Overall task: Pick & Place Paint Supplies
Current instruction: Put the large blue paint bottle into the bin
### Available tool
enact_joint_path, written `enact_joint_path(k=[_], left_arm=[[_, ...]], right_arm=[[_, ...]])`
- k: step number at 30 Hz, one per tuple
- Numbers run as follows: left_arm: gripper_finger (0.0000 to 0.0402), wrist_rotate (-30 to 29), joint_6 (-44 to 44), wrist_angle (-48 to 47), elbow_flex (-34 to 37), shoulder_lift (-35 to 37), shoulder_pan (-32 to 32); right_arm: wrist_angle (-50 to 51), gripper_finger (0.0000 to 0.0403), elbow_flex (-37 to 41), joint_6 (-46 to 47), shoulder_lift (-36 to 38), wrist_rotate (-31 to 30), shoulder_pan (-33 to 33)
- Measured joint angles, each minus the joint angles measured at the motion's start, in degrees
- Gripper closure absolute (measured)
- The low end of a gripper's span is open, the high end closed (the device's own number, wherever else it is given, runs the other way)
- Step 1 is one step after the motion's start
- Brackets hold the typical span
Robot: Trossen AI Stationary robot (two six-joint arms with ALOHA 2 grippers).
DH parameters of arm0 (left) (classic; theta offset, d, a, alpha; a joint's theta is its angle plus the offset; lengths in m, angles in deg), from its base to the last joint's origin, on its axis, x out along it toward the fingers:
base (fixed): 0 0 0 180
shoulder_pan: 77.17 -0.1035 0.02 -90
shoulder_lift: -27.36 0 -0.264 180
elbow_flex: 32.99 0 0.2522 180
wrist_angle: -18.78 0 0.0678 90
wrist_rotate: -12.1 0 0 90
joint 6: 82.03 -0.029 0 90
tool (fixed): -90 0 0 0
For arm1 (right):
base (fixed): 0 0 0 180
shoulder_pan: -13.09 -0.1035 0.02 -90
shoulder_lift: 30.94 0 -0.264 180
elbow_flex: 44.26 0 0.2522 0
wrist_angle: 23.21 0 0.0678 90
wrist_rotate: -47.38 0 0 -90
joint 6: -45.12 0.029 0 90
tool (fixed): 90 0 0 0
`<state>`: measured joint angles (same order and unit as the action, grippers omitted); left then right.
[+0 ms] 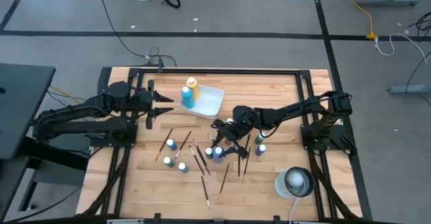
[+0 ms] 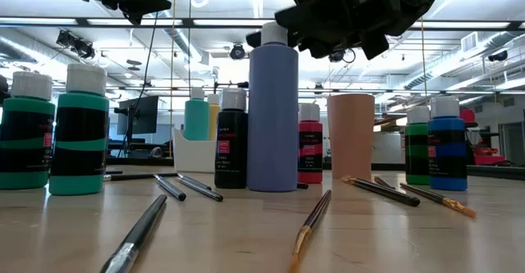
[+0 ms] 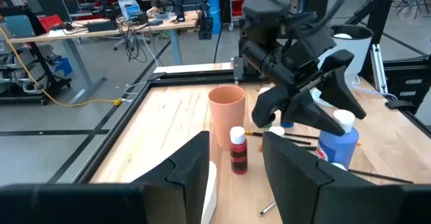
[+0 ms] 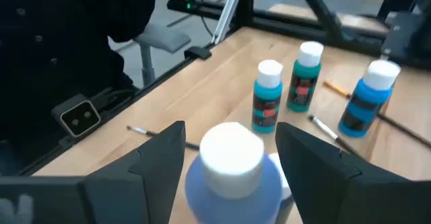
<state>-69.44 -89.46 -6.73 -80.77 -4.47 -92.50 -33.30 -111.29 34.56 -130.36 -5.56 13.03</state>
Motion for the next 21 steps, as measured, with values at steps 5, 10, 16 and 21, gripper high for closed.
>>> enact_joint_path(k=[5,10,16,21], left_arm=[[0.0261,0.0,0.1,0.0,0.0,0.0,0.0],[0.0262,0.0,0.1,0.0,0.0,0.0,0.0],[0.0264,-1.5,1.1,0.1,0.0,0.0,0.0],[0.0264,-2.2,1.2,0.1,0.0,0.0,0.0]], right_arm=[[1.3,0.0171,0.0,0.0,0.0,-0.6,0.0],[1.1,0.0207,0.0,-0.3,0.0,-0.6,0.0],[-0.6,0.0287,0.1,-1.2,0.0,-0.7,0.0],[-7.8,0.0287,0.1,0.9,0.0,-0.1,0.0]])
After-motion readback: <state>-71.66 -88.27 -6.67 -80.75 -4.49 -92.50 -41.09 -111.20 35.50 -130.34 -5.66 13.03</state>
